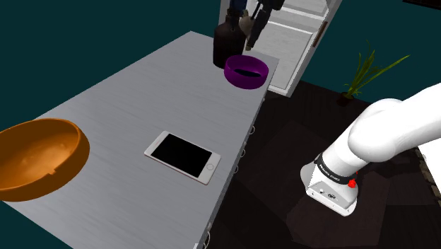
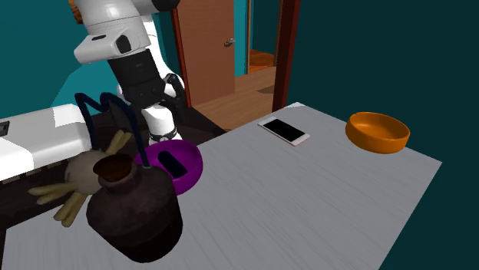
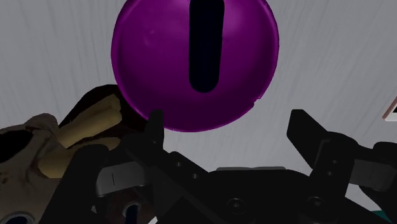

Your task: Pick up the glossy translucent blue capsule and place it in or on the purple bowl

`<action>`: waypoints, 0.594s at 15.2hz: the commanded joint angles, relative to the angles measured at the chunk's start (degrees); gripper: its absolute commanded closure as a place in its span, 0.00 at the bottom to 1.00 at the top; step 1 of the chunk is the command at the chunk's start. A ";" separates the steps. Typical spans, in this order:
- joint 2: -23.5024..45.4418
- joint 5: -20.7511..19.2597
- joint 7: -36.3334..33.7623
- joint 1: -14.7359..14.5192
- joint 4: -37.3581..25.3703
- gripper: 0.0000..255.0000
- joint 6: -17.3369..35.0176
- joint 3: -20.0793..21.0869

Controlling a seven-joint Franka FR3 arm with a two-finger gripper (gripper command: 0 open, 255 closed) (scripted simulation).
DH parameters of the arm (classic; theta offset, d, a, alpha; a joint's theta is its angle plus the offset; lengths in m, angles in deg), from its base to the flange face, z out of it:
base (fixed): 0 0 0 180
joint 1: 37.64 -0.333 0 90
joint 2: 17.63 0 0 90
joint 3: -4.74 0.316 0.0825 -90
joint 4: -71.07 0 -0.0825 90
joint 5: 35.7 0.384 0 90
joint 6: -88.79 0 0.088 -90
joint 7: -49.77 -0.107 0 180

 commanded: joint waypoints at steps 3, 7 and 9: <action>7.13 -0.86 -0.09 0.90 -5.98 0.00 -6.99 -1.10; 7.13 -0.85 -0.08 0.94 -5.98 0.00 -6.99 -1.06; 7.13 -0.84 -0.07 0.96 -5.98 0.00 -6.99 -1.04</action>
